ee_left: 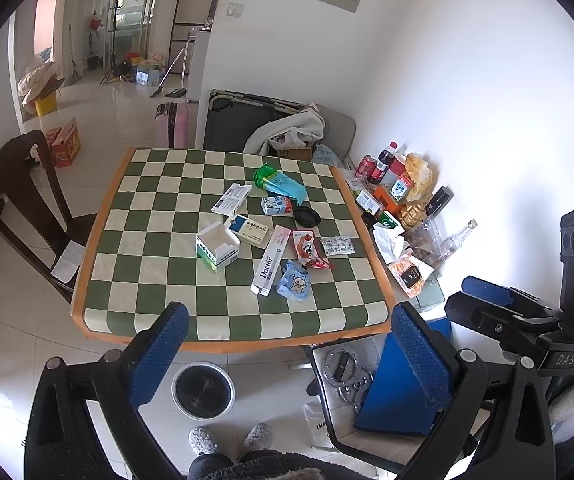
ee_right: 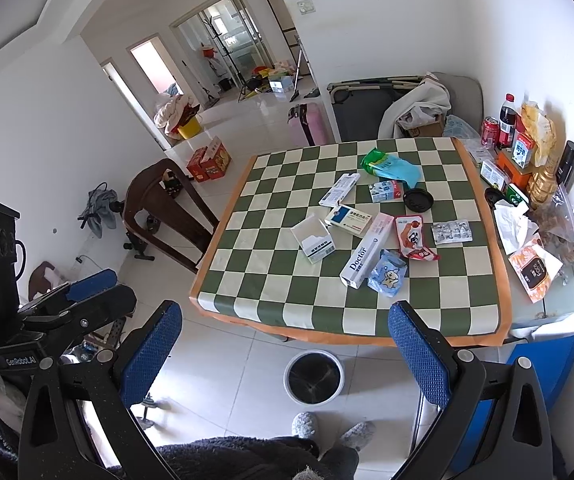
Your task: Collect trash
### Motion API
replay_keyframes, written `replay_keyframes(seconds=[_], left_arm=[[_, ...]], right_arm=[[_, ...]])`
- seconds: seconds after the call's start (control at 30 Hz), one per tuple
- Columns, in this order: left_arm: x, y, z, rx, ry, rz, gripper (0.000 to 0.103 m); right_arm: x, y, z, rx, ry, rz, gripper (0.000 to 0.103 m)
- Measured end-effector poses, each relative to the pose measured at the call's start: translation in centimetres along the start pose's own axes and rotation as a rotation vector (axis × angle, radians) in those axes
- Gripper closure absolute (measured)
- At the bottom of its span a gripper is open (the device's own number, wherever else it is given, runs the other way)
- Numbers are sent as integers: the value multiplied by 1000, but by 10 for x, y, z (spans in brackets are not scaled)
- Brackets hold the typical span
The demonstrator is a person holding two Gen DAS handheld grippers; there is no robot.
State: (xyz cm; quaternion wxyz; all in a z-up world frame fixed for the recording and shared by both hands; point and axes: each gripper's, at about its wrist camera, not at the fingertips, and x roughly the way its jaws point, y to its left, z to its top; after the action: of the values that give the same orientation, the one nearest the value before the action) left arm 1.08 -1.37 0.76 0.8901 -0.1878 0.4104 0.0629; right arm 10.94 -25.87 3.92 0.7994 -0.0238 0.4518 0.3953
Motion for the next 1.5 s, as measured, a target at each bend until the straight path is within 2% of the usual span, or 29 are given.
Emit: replay_keyframes(seconds=[0.23, 0.77, 1.0, 1.5], left_arm=[[-1, 1, 0, -3, -1, -2, 0], [-1, 1, -2, -5, -5, -8, 0], [4, -12, 0, -8, 8, -15, 0], [2, -6, -2, -12, 3, -17, 0]], right_arm=[[0, 11, -1, -5, 0, 6, 0], [0, 11, -2, -4, 1, 9, 0], [0, 10, -2, -4, 2, 10, 0], [-1, 14, -2, 0, -1, 11, 0]])
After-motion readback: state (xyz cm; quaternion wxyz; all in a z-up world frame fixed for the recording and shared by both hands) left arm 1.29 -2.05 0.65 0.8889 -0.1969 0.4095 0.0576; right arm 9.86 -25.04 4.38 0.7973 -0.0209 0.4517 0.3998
